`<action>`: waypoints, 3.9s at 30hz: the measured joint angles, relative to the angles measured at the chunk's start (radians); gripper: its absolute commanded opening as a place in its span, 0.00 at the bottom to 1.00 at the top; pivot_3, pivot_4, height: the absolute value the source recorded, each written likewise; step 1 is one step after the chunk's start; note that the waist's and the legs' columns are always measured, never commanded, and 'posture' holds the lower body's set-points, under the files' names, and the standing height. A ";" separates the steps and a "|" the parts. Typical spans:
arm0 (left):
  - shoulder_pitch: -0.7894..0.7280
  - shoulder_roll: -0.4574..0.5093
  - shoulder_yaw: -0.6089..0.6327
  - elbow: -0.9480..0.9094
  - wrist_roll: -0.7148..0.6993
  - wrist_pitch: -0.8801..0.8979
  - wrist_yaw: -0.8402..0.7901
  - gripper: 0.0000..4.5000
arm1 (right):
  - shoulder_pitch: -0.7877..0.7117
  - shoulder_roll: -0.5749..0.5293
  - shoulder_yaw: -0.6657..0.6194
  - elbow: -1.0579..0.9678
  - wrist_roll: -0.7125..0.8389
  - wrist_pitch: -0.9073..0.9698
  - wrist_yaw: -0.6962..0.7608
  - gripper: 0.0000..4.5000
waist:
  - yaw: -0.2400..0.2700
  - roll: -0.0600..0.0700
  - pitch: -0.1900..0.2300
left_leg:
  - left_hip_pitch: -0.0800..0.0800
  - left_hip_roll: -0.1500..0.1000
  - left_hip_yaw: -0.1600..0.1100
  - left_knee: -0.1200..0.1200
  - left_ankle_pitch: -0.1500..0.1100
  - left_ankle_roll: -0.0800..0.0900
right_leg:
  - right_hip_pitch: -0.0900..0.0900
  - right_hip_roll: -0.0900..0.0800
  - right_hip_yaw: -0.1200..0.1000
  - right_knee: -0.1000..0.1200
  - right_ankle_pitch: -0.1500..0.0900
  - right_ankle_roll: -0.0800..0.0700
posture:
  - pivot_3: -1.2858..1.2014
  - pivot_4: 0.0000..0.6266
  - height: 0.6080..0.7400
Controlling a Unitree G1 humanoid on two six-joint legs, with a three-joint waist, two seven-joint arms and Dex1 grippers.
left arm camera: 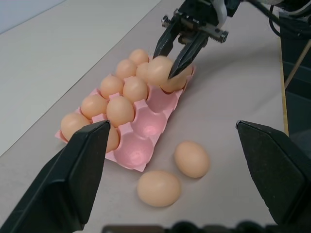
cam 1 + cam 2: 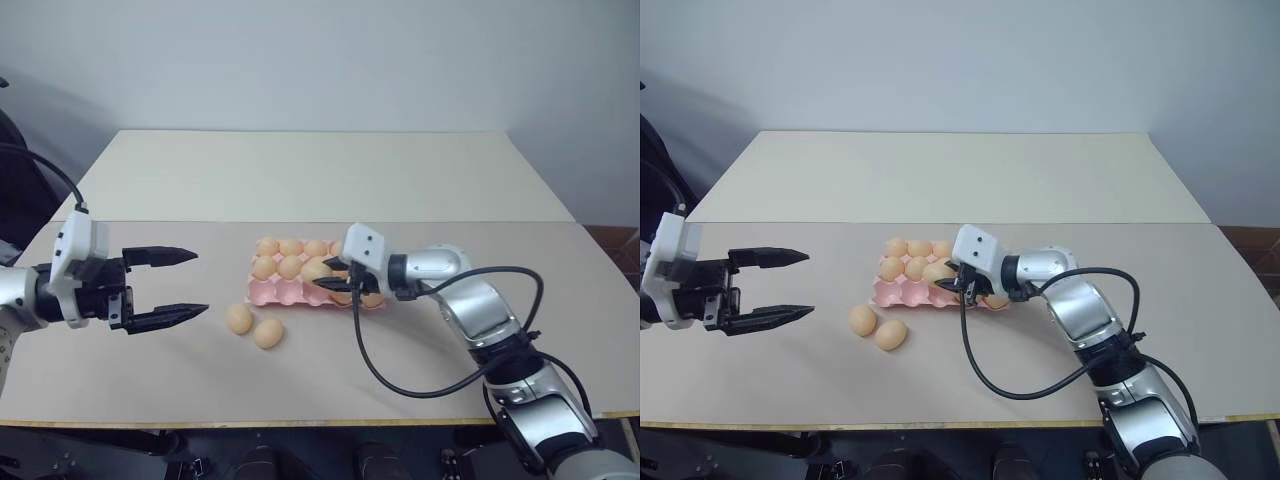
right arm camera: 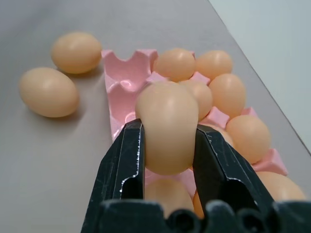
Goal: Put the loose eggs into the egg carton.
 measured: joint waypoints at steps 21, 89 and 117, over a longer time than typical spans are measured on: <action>0.000 -0.001 0.007 0.002 0.000 -0.001 0.009 1.00 | 0.147 -0.181 -0.218 -0.206 0.160 -0.002 0.109 0.99 | 0.007 0.000 0.000 | 0.000 0.000 0.000 0.000 0.000 0.000 | 0.001 0.000 0.000 -0.001 0.000 0.000 | 0.52 0.24 1.00; -0.143 -0.167 -0.394 0.414 0.389 -0.371 -0.038 0.48 | 0.536 -0.524 -0.644 -0.403 0.501 0.030 0.172 1.00 | -0.001 0.000 0.000 | 0.000 0.000 0.000 0.000 0.000 0.000 | 0.001 0.000 0.001 -0.001 -0.001 0.001 | 0.52 0.24 1.00; -0.514 -0.437 -0.602 0.531 0.549 -0.412 0.072 1.00 | 0.579 -0.515 -0.674 -0.465 0.535 0.043 0.105 1.00 | 0.026 0.000 0.000 | 0.002 -0.002 -0.001 0.002 0.000 0.001 | 0.008 0.000 0.000 -0.003 -0.001 0.002 | 0.52 0.24 1.00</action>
